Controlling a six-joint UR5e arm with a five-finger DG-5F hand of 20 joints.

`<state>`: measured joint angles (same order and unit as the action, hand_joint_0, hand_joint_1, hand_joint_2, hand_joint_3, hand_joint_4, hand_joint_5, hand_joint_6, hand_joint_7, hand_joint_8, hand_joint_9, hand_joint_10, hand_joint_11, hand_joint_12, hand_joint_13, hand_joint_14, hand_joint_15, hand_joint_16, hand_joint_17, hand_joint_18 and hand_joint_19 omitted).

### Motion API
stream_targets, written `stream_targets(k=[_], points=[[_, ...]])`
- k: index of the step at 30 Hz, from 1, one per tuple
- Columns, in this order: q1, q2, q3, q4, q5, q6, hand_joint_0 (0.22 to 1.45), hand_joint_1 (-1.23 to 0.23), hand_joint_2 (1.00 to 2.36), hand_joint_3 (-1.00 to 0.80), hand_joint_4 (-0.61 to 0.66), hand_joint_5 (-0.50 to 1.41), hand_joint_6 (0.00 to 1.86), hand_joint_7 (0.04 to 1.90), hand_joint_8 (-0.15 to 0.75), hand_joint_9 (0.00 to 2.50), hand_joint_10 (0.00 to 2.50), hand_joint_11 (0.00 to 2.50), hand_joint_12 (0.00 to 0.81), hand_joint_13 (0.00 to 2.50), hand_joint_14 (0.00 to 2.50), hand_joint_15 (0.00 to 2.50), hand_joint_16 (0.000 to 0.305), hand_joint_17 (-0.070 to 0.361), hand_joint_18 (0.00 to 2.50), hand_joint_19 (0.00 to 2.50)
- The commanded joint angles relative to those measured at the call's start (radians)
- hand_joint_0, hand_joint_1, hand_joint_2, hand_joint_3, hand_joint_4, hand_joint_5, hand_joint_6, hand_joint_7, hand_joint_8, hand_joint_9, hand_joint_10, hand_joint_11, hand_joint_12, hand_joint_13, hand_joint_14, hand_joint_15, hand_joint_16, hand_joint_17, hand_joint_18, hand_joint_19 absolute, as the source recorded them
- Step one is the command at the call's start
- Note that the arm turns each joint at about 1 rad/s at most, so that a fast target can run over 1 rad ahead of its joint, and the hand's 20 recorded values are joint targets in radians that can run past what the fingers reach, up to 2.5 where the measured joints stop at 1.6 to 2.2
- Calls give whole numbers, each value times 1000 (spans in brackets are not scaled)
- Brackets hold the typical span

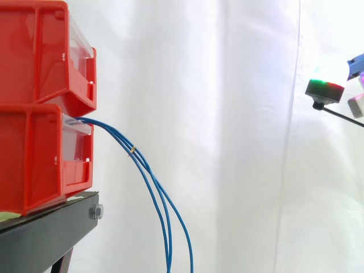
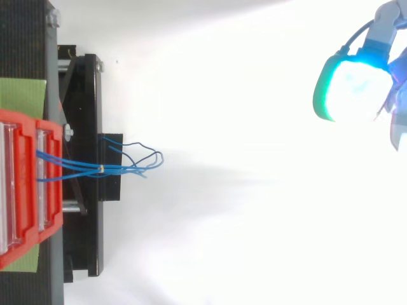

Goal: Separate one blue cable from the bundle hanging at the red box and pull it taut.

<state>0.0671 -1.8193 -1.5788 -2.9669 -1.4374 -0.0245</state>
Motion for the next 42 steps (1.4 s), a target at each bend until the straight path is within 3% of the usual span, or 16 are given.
stream_targets(k=[1,22,25,27,30,32,35,38,42], points=[[0,0,0,0,0,0,529,-578,1000,-500,307,-134,503,916,329,1023,19,534,305,878,19,478,45,102,727,678],[-1,0,0,-1,2,0,539,-584,1000,-498,327,-126,503,927,355,1074,17,543,318,945,19,503,44,99,769,723],[5,0,0,2,3,5,542,-585,1000,-498,323,-126,503,924,360,1084,17,558,322,950,20,506,44,98,771,723],[8,-2,3,-3,28,14,545,-585,1000,-495,327,-125,503,924,358,1084,17,551,323,954,20,507,44,98,772,731],[13,-43,5,14,121,55,546,-583,1000,-495,328,-125,503,926,359,1088,19,547,325,955,19,514,44,99,774,738],[19,-60,3,28,143,69,547,-583,1000,-497,326,-125,503,927,358,1089,17,563,325,959,19,516,44,100,774,741],[30,-124,33,48,190,58,547,-583,1000,-498,324,-125,503,931,360,1087,19,560,326,957,19,517,45,101,778,743],[34,-178,79,46,218,54,543,-587,1000,-500,327,-127,503,929,360,1068,19,551,329,926,19,506,46,103,773,731],[34,-259,161,32,226,57,553,-642,1004,-443,313,-127,503,937,348,1050,19,556,324,899,19,514,45,102,741,734]])
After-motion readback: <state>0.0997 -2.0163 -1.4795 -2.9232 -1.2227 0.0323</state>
